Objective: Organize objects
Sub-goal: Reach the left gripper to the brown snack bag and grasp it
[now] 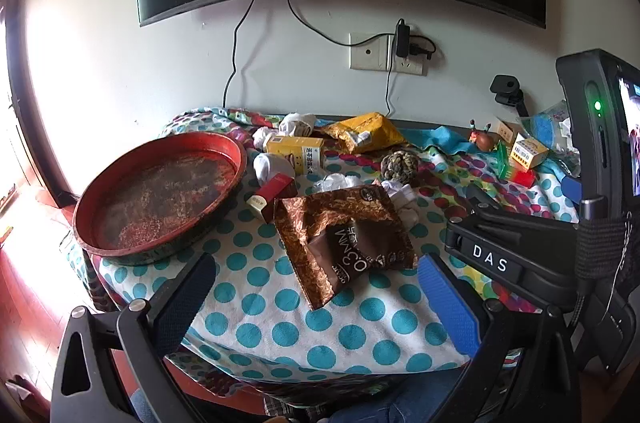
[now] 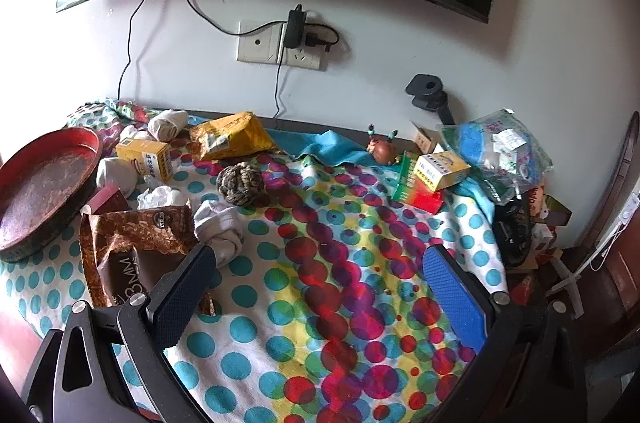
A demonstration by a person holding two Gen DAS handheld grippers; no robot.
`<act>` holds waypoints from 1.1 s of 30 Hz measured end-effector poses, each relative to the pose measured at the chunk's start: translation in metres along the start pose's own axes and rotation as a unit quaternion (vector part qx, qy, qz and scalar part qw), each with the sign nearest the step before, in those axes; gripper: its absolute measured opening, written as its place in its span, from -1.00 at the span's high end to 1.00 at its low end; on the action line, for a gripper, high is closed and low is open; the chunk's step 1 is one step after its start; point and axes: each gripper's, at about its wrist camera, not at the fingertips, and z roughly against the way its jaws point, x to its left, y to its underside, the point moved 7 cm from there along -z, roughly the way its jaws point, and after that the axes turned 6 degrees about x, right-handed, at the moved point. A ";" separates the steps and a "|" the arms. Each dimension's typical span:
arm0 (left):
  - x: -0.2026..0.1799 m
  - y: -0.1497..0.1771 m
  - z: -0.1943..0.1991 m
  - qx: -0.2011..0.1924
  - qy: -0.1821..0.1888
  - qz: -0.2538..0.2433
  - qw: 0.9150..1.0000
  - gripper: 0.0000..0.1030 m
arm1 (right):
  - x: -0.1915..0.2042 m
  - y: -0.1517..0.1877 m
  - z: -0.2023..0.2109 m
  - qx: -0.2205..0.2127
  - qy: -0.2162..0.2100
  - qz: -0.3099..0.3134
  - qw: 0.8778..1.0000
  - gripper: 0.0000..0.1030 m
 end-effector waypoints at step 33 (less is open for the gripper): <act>0.007 0.012 -0.114 0.045 0.072 0.004 0.996 -1.00 | -0.012 0.052 -0.088 0.040 -0.061 -0.018 0.997 -1.00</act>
